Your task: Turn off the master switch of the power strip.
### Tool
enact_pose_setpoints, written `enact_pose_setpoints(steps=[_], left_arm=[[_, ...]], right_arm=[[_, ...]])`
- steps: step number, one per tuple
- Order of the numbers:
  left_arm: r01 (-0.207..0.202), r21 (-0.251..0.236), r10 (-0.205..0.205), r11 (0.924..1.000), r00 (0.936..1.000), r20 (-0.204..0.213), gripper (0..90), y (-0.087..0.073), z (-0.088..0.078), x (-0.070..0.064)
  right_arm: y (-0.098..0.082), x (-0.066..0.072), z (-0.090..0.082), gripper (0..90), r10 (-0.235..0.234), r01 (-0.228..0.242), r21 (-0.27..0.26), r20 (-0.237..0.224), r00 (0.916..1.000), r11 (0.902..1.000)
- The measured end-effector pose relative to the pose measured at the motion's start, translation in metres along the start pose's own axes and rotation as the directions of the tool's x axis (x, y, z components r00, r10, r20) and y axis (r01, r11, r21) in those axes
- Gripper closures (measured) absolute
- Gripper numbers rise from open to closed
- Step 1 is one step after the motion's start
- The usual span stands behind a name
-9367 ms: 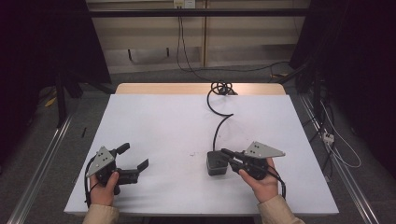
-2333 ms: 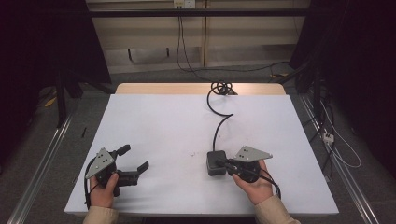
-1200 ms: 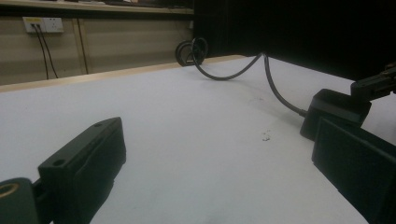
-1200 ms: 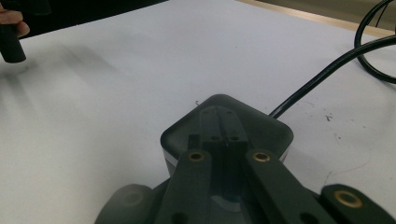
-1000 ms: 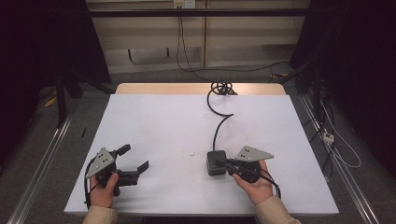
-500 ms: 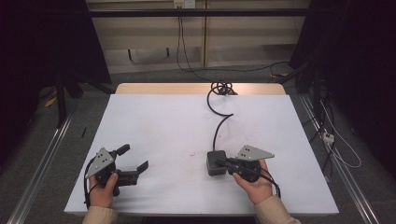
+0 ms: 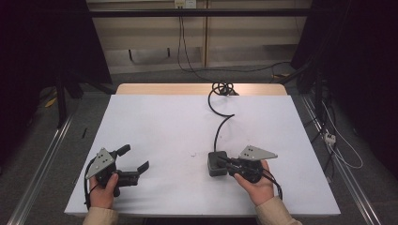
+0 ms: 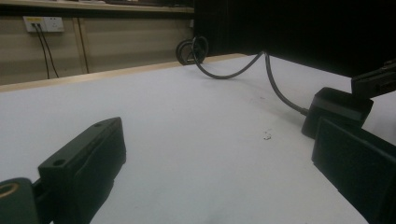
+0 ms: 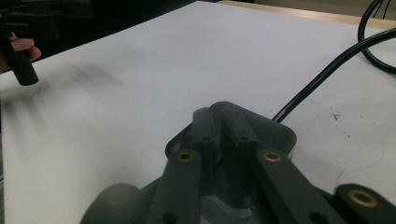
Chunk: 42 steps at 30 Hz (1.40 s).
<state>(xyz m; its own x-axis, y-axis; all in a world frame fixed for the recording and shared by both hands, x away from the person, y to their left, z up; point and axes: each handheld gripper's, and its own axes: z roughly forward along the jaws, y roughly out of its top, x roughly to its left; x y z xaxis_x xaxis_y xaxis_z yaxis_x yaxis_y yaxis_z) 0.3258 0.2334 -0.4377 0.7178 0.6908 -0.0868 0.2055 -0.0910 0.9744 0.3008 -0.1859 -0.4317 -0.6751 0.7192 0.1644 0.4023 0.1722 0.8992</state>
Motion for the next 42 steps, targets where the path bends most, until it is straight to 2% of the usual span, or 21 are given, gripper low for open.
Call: enact_pose_setpoints(steps=[6,10,14,18,24,30,42], left_arm=[[0.005,0.000,-0.005,1.0000,1.0000,-0.002,2.8,0.000,0.000,0.000],[0.002,0.002,-0.002,1.0000,1.0000,0.000,2.8,-0.001,0.000,0.000],[0.006,0.002,-0.006,1.0000,1.0000,-0.001,2.8,-0.001,0.000,0.000],[0.007,0.002,-0.007,1.0000,1.0000,-0.002,2.8,-0.001,0.000,0.000],[-0.001,0.002,0.001,1.0000,1.0000,0.000,2.8,0.000,0.000,0.001],[0.004,0.001,-0.004,1.0000,1.0000,0.002,2.8,0.000,0.001,0.000],[0.005,0.000,-0.005,1.0000,1.0000,0.005,2.8,0.000,0.001,-0.001]], right_arm=[[0.002,0.002,0.000,76.3,-0.005,0.005,-0.008,-0.004,1.0000,1.0000],[0.003,0.003,0.000,67.2,-0.007,0.007,-0.012,-0.003,1.0000,0.9999],[0.004,0.003,0.000,59.9,-0.031,0.032,-0.023,0.015,0.9994,0.9992],[0.004,0.002,0.000,49.0,-0.025,0.025,-0.023,0.021,0.9995,0.9994],[0.005,0.002,-0.003,37.5,-0.022,0.023,-0.026,0.029,0.9993,0.9994],[0.005,0.000,-0.004,28.7,-0.005,0.006,-0.034,0.018,0.9998,0.9994],[0.006,-0.004,-0.012,13.4,-0.015,0.015,-0.042,0.002,0.9999,0.9990]])
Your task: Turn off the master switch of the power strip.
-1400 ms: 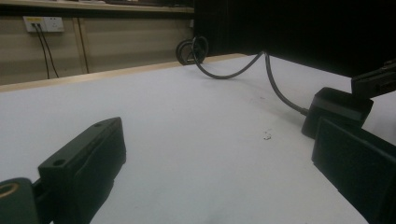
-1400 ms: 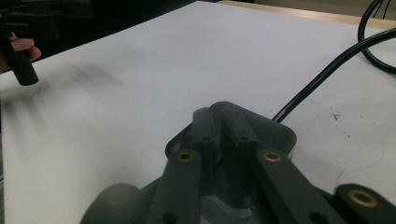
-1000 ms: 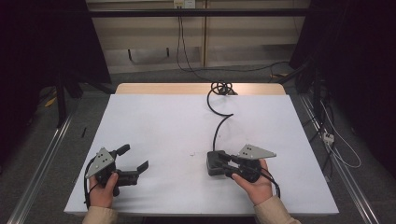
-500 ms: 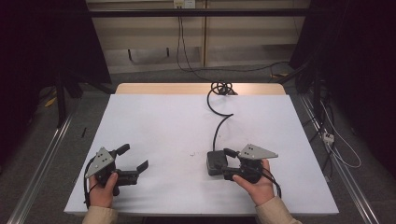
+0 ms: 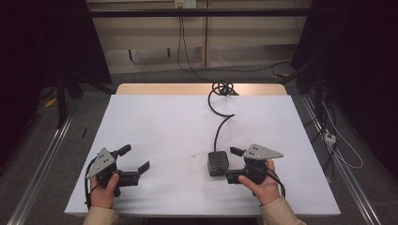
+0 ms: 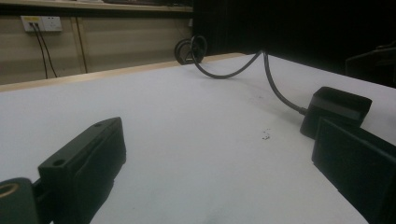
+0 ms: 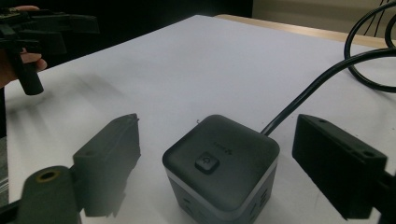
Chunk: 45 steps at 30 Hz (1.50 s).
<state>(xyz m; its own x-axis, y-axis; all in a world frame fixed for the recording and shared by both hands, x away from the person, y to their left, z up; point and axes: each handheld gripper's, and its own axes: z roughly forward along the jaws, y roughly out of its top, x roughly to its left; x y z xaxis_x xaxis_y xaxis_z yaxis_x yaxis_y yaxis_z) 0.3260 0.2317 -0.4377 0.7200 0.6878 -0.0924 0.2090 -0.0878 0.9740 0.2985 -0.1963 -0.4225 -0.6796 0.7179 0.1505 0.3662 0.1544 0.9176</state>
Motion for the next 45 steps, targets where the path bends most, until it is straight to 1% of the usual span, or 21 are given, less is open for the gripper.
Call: enact_pose_setpoints(steps=[2,4,8,14,16,18,21,29,36,41,45], left_arm=[[-0.006,0.004,0.006,1.0000,1.0000,0.001,2.8,0.000,0.000,0.000],[-0.004,0.005,0.004,1.0000,1.0000,0.003,2.8,0.000,0.001,0.000],[-0.010,0.008,0.010,0.9999,0.9999,0.005,2.8,0.000,0.001,0.000],[-0.002,0.001,0.002,1.0000,1.0000,0.004,2.8,0.000,0.002,-0.001],[-0.006,0.005,0.006,1.0000,1.0000,0.003,2.7,0.000,0.001,0.000],[0.002,0.002,-0.002,1.0000,1.0000,0.001,2.7,0.000,0.001,0.000],[-0.004,0.004,0.004,1.0000,1.0000,0.002,2.8,0.000,0.000,0.000],[0.000,0.001,0.000,1.0000,1.0000,0.002,2.8,0.000,0.000,0.000],[-0.006,0.006,0.006,1.0000,1.0000,0.004,2.8,0.000,0.001,-0.001],[-0.001,0.009,0.001,1.0000,1.0000,0.004,2.8,-0.001,0.001,-0.001],[-0.004,0.009,0.004,0.9999,1.0000,0.004,2.8,-0.001,0.001,-0.001]], right_arm=[[-0.001,-0.002,-0.003,11.9,0.002,-0.002,0.003,-0.009,1.0000,1.0000],[-0.002,-0.004,-0.006,10.7,-0.009,0.009,0.006,0.002,1.0000,0.9999],[-0.005,-0.008,-0.012,9.0,-0.012,0.012,0.002,0.001,0.9999,0.9999],[-0.007,-0.010,-0.017,8.7,-0.018,0.018,0.003,0.007,0.9998,0.9998],[-0.007,-0.011,-0.018,8.4,-0.020,0.020,0.004,0.007,0.9998,0.9998],[-0.008,-0.012,-0.019,8.4,-0.020,0.020,0.005,0.011,0.9997,0.9998],[-0.009,-0.014,-0.021,8.2,-0.020,0.020,0.007,0.017,0.9997,0.9998],[-0.014,-0.020,-0.027,7.9,-0.027,0.026,0.012,0.023,0.9994,0.9996],[-0.018,-0.025,-0.032,7.6,-0.030,0.030,0.011,0.035,0.9989,0.9995],[-0.020,-0.028,-0.035,7.3,-0.036,0.035,0.012,0.038,0.9986,0.9993],[-0.022,-0.030,-0.037,7.2,-0.034,0.034,0.017,0.049,0.9982,0.9993]])
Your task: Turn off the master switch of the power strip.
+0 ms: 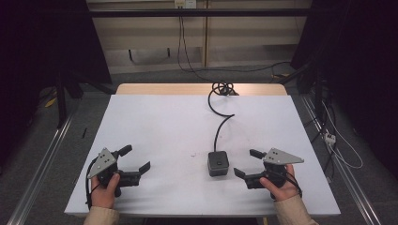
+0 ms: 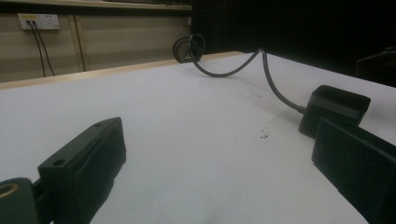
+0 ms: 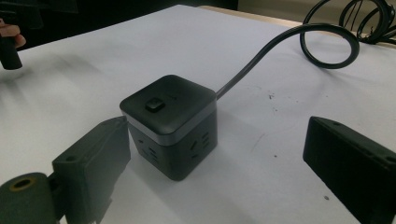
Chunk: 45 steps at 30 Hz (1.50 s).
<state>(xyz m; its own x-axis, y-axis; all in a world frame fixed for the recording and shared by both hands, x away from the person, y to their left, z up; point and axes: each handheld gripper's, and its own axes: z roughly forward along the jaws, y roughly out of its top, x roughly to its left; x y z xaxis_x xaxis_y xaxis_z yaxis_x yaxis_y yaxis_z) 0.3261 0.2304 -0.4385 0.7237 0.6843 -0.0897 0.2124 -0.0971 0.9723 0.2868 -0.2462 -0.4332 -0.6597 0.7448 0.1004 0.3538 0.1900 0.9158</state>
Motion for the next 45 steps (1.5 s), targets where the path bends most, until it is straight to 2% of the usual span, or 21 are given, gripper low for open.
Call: enact_pose_setpoints(steps=[16,45], left_arm=[[0.002,0.001,-0.002,1.0000,1.0000,0.000,2.8,0.000,0.000,0.000],[0.007,0.002,-0.007,1.0000,1.0000,-0.001,2.8,-0.001,0.001,0.000]], right_arm=[[-0.008,-0.010,-0.010,7.2,0.006,-0.006,0.011,0.034,0.9994,0.9999],[-0.022,-0.017,-0.023,7.3,0.014,-0.017,0.038,0.062,0.9980,0.9991]])
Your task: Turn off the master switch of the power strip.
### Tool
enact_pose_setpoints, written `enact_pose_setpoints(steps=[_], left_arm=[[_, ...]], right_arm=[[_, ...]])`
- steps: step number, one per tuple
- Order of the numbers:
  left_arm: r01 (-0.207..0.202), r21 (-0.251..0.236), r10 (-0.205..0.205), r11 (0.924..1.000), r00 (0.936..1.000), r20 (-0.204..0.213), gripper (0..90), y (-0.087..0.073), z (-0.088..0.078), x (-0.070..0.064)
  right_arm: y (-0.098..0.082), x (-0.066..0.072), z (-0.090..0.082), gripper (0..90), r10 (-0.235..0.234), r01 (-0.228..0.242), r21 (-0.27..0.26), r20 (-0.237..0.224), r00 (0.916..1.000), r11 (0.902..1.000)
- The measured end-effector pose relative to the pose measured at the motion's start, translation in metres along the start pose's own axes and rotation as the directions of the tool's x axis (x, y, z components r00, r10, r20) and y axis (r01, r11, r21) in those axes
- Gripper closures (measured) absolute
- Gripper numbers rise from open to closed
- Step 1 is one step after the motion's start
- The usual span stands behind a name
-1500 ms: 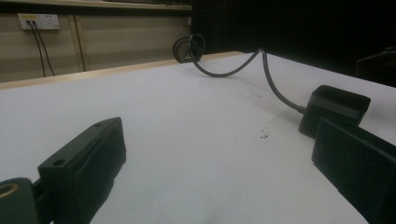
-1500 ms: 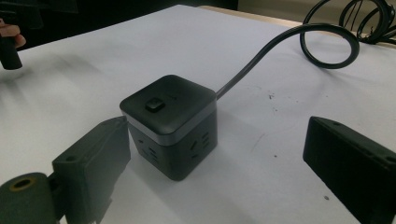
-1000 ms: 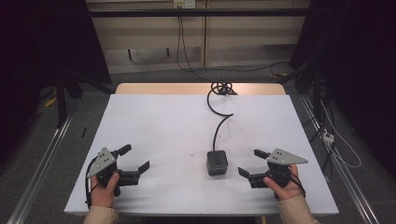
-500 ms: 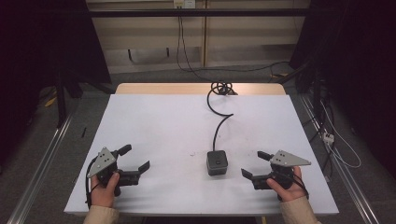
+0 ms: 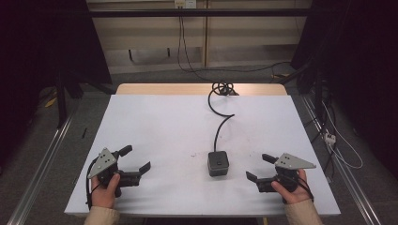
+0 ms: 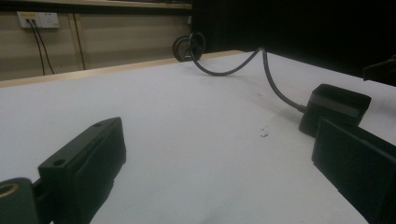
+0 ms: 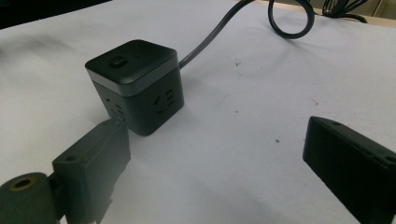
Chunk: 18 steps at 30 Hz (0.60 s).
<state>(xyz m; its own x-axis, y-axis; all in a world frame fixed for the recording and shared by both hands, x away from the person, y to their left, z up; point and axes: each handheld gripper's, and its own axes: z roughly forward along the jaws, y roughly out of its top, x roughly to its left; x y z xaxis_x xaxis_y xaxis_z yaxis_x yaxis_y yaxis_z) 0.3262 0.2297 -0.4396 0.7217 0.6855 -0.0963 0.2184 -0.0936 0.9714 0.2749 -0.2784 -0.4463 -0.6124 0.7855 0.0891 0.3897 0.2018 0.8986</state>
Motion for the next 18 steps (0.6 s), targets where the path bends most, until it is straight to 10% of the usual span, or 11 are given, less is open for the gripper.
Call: enact_pose_setpoints(steps=[18], left_arm=[[0.000,0.010,0.000,0.9999,1.0000,0.002,2.8,-0.0010,0.0015,0.0009]], right_arm=[[-0.0042,-0.0036,0.0028,7.3,0.004,-0.004,0.028,0.010,0.9999,0.9996]])
